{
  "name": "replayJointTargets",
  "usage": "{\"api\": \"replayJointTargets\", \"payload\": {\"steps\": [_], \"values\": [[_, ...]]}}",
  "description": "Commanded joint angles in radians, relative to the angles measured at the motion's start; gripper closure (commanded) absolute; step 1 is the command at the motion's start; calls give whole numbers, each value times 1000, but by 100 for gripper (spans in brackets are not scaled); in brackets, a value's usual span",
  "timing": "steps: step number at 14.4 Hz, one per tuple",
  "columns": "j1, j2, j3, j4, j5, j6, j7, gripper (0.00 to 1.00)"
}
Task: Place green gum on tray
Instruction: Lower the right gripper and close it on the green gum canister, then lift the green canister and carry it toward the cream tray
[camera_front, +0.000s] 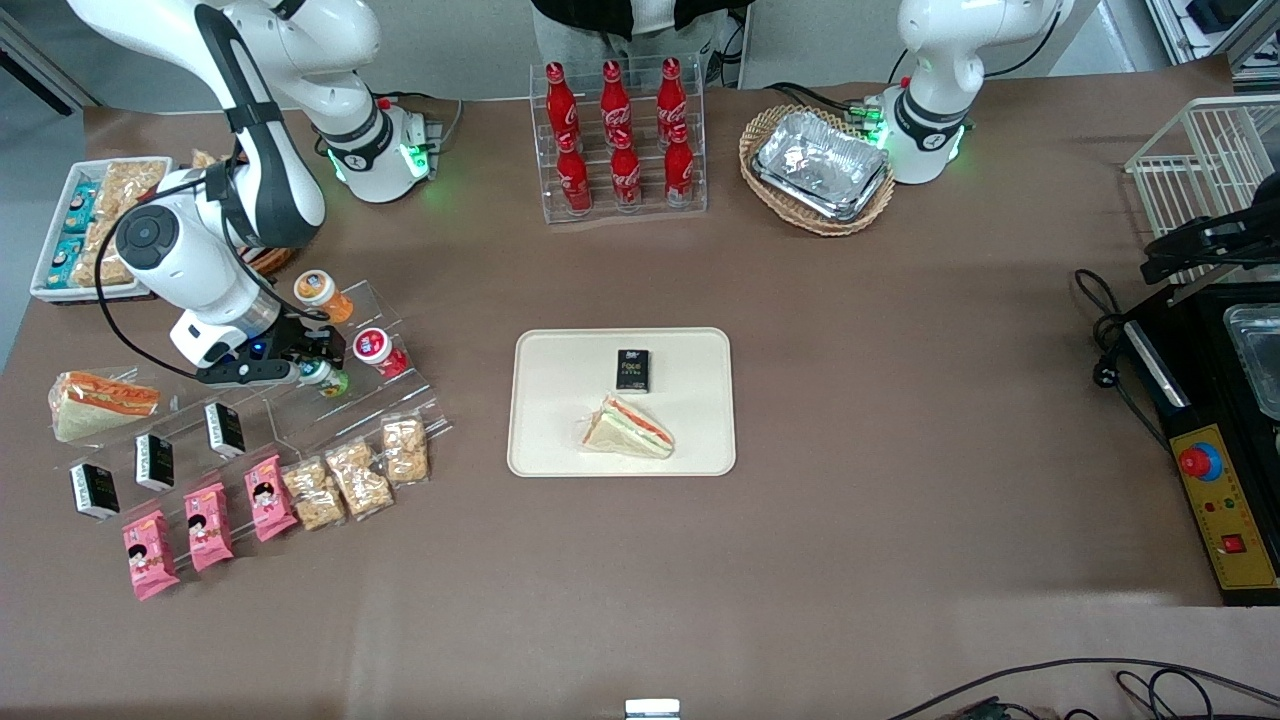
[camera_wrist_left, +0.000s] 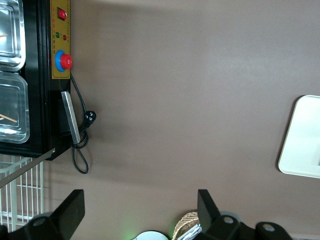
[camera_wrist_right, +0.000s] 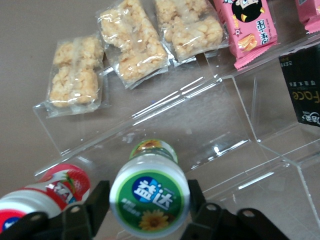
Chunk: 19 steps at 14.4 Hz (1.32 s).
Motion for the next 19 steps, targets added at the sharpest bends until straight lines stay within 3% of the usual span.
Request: {"api": "replayJointTargets", "payload": {"steps": [1,3,6,8,11,13,16,19], "values": [[-23,25,-1,-6,16,42,-38,51],[-27,25,-1,-3,16,42,-49,73],[-34,-28,-1,10,16,17,-82,80],[-34,-97,-1,74,16,-127,-99,80],[-26,-146,6,332,19,-561,-93,80],[-14,-142,13,501,42,-750,-81,80],[107,-139,12,620,71,-832,34,80],[280,-111,12,675,71,-842,299,80]]}}
